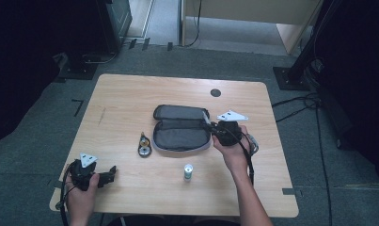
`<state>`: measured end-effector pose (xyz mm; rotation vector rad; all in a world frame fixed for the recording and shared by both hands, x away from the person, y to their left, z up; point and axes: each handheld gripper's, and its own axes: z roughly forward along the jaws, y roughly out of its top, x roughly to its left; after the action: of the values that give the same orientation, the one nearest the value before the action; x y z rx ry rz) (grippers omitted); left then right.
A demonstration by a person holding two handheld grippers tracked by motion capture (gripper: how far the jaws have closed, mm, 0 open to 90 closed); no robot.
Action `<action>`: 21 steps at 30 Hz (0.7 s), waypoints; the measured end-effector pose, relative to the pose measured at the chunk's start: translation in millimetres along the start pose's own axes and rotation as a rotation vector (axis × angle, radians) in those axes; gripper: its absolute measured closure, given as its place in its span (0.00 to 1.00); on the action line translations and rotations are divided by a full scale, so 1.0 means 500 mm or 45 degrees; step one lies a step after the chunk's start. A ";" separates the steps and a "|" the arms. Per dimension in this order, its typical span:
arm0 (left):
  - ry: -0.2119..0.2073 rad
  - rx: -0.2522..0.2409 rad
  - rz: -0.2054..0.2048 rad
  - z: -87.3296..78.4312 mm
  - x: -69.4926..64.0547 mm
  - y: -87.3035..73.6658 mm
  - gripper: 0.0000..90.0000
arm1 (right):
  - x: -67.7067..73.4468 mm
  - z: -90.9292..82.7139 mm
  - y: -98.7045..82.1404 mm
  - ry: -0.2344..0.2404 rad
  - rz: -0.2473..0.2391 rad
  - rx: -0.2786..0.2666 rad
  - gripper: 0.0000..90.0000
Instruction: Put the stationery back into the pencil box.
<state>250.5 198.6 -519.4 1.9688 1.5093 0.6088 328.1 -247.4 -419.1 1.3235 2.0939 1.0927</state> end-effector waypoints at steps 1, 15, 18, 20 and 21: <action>0.000 0.000 0.000 0.000 0.000 0.000 0.00 | 0.002 0.003 0.005 0.006 -0.006 0.001 0.89; 0.000 -0.001 0.000 0.000 0.000 0.000 0.00 | 0.036 0.058 0.049 0.094 -0.084 0.025 0.89; 0.000 -0.001 0.000 0.000 0.000 0.000 0.00 | 0.045 0.074 0.053 0.110 -0.113 0.037 0.89; 0.000 -0.001 0.000 0.000 0.000 0.000 0.00 | 0.051 0.085 0.054 0.122 -0.123 0.041 0.89; 0.000 -0.001 0.000 0.000 0.000 0.000 0.00 | 0.054 0.091 0.055 0.124 -0.132 0.046 0.89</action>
<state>250.5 198.6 -519.4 1.9682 1.5091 0.6093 362.9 -199.2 -423.1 1.1847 2.2361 1.1004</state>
